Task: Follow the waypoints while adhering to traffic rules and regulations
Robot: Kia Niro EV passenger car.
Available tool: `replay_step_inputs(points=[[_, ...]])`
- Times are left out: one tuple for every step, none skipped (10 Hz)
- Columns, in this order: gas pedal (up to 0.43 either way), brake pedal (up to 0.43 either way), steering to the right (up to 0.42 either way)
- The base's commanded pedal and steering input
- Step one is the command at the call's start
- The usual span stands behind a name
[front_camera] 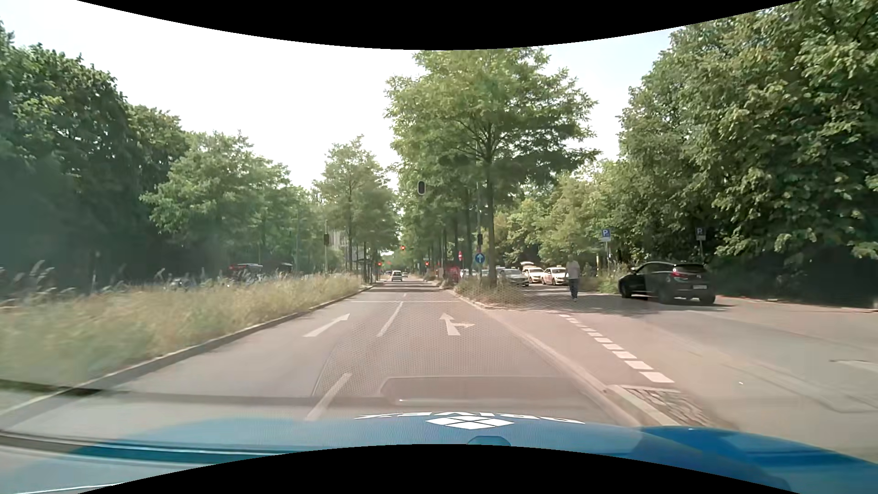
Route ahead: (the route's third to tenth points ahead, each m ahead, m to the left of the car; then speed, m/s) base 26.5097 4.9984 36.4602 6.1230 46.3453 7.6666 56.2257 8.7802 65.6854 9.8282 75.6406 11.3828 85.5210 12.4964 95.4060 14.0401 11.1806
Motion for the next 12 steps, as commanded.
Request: replay_step_inputs(points=[[0.130, 0.000, -0.032], [0.130, 0.000, -0.031], [0.130, 0.000, -0.031], [0.130, 0.000, -0.029], [0.130, 0.000, -0.027], [0.110, 0.000, -0.027], [0.110, 0.000, -0.027], [0.110, 0.000, -0.026], [0.110, 0.000, -0.024], [0.098, 0.000, -0.023], [0.098, 0.000, -0.021], [0.087, 0.000, -0.020]])
